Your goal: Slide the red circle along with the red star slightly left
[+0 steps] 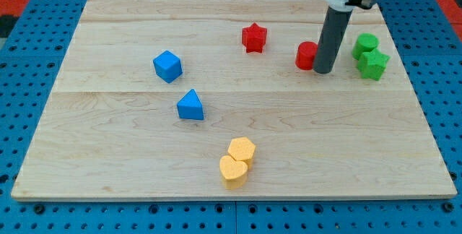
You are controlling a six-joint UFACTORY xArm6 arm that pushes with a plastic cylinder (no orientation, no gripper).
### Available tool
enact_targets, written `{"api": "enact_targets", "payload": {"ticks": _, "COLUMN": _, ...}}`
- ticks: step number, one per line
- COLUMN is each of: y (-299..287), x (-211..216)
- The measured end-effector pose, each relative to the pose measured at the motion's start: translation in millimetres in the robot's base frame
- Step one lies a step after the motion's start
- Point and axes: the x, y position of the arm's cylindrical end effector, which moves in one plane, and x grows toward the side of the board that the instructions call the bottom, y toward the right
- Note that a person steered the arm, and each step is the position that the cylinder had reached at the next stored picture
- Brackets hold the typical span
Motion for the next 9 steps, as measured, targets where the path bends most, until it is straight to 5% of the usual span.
{"api": "enact_targets", "payload": {"ticks": 5, "y": 25, "x": -80}}
{"api": "enact_targets", "payload": {"ticks": 9, "y": 19, "x": -67}}
